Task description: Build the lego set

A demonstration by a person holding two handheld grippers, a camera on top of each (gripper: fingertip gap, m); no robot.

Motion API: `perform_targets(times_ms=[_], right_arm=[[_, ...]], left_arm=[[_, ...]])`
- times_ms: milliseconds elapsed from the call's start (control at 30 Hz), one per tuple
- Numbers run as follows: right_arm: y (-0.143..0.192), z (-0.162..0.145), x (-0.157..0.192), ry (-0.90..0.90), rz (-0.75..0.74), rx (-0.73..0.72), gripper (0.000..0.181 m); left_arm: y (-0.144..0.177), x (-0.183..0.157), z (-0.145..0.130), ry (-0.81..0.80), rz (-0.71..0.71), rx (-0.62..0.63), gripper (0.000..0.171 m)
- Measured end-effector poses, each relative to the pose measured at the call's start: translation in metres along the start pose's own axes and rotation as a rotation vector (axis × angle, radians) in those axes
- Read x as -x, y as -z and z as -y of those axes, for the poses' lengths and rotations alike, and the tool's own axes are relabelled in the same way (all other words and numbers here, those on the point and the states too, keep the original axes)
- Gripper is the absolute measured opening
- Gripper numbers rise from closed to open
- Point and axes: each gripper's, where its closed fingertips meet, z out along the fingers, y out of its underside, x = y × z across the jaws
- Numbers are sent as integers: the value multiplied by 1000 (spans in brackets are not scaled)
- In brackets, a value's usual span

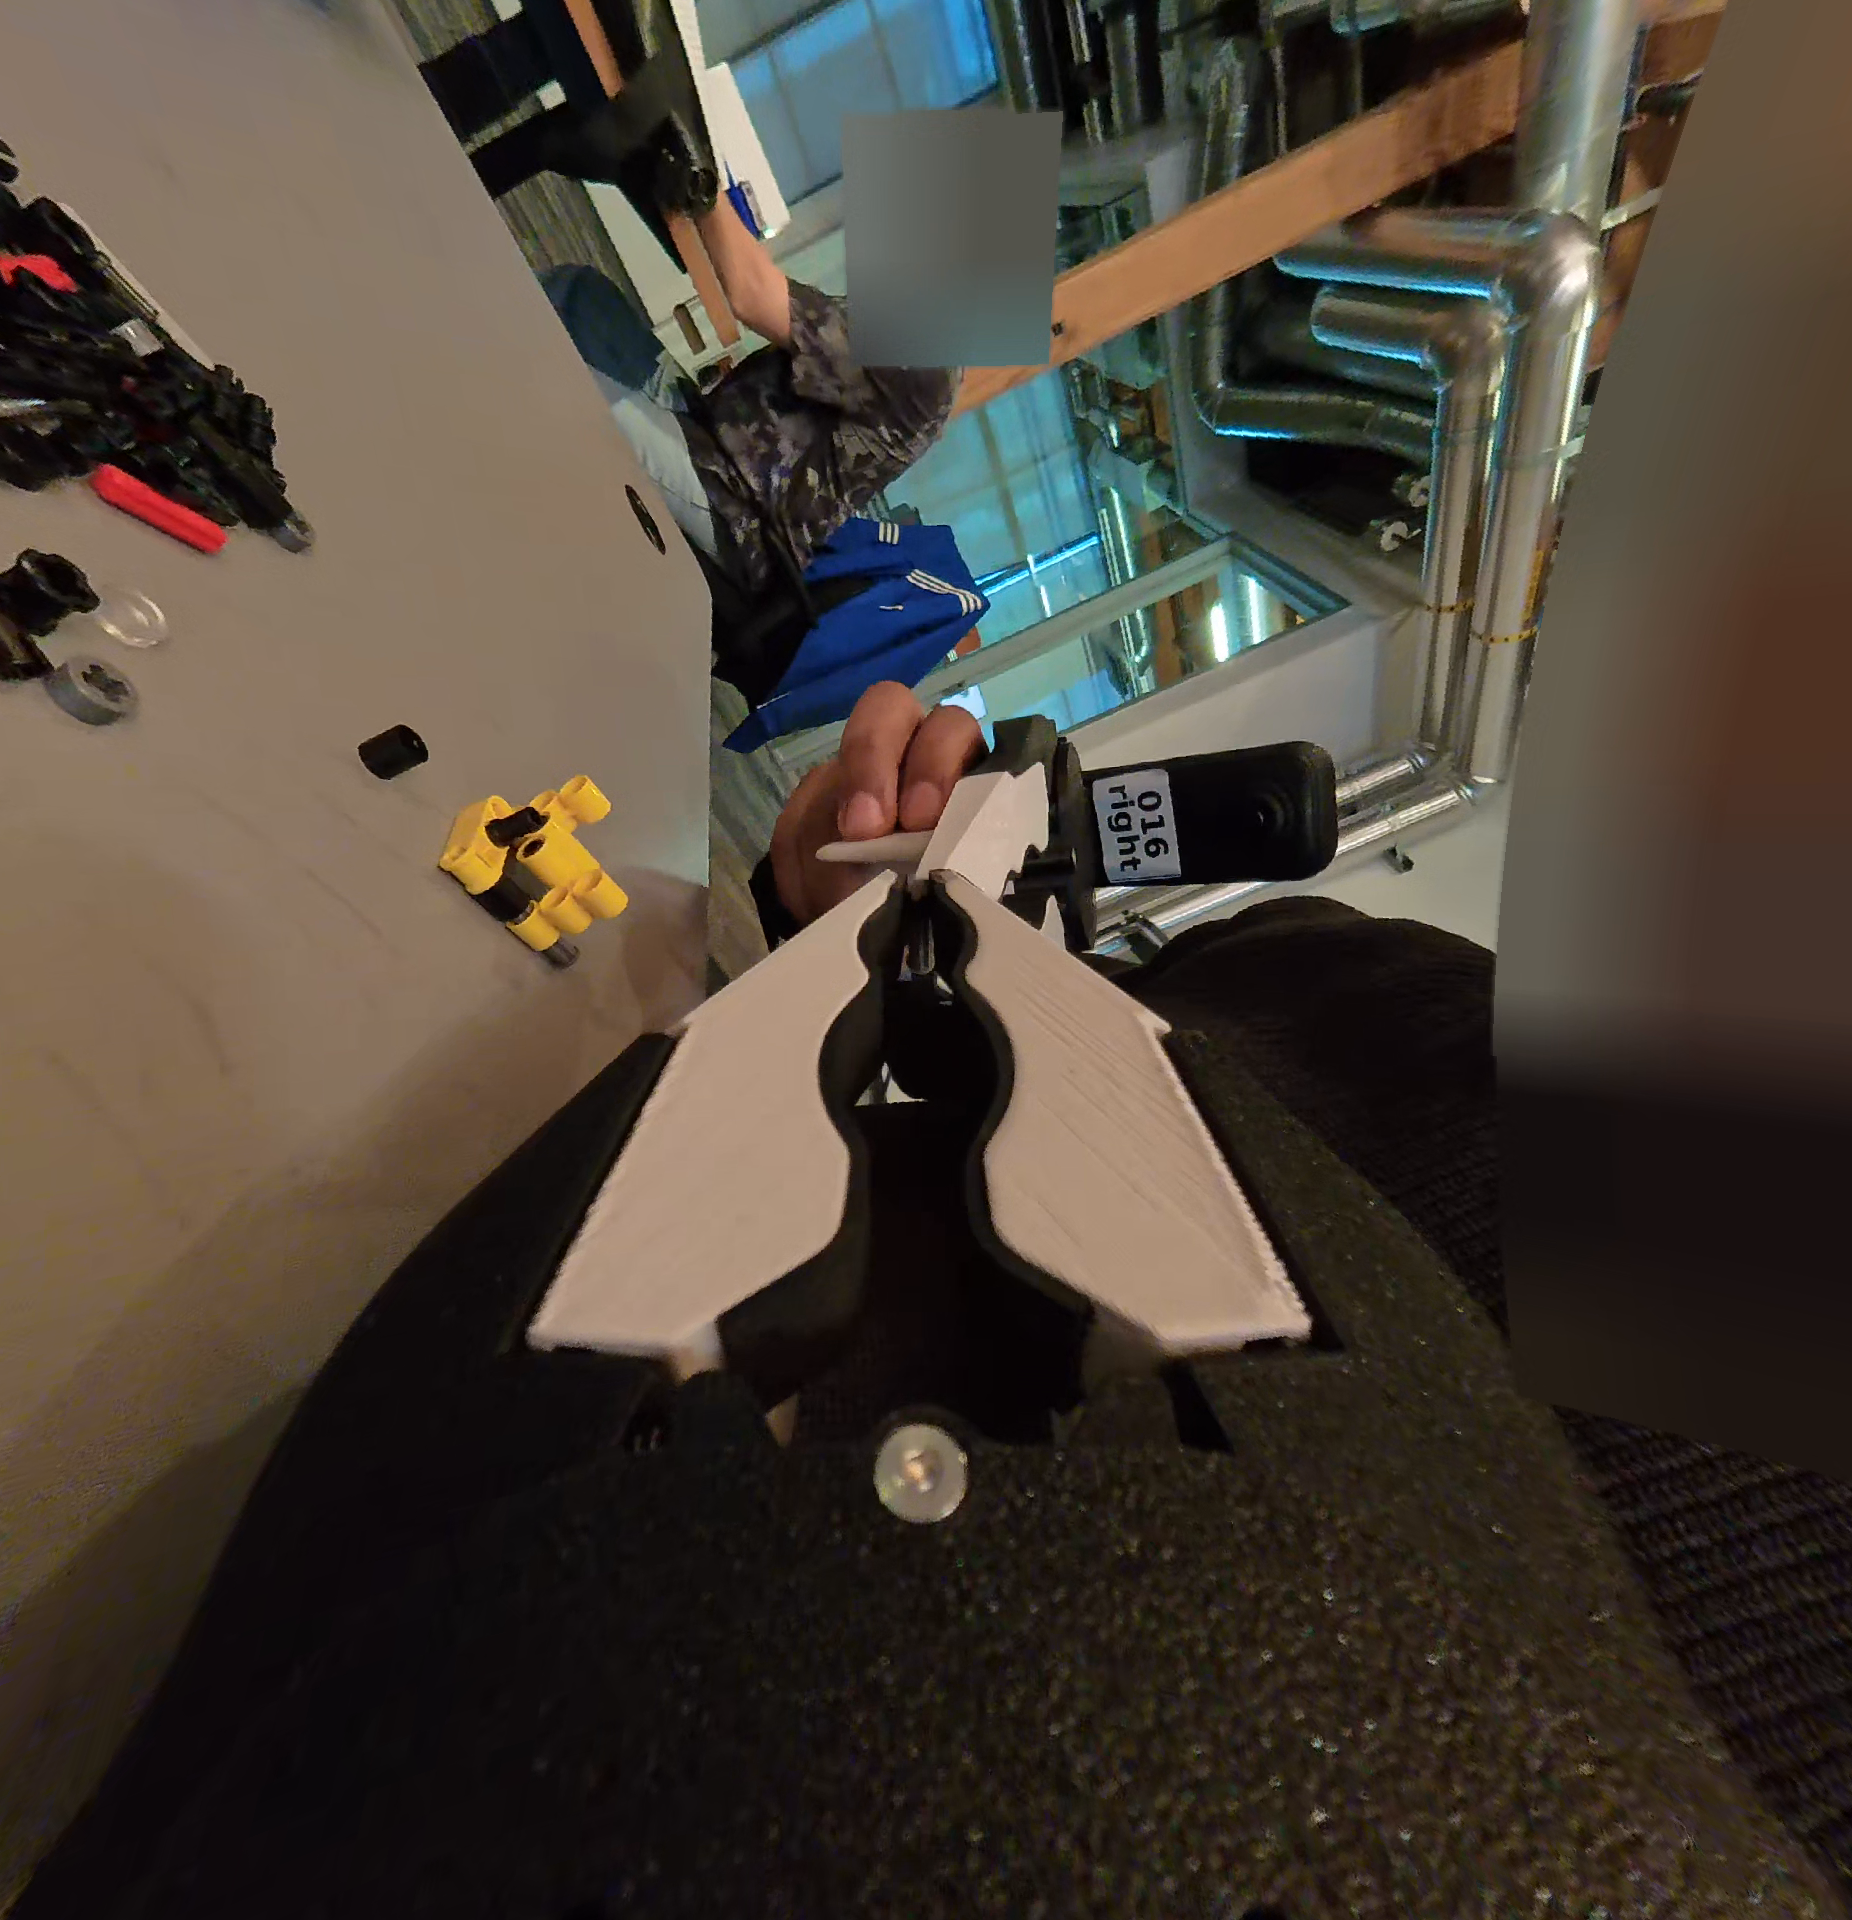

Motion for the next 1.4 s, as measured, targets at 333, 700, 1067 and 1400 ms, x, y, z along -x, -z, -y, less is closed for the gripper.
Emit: perform_targets(times_ms=[333, 700, 1067, 1400], right_arm=[[0, -16, 2, -100, 21, 100, 4], [9, -67, 3, -414, -74, 284, 4], [8, -65, 1, -438, -101, 270, 4], [4, -66, -2, -497, -98, 256, 4]], left_arm=[[-4, 12, 3, -37, 102, -7, 39], [-6, 49, -7, -432, 518, 169, 41], [-12, 61, -17, -651, 632, 336, 41], [-14, 60, -21, -664, 614, 358, 41]])
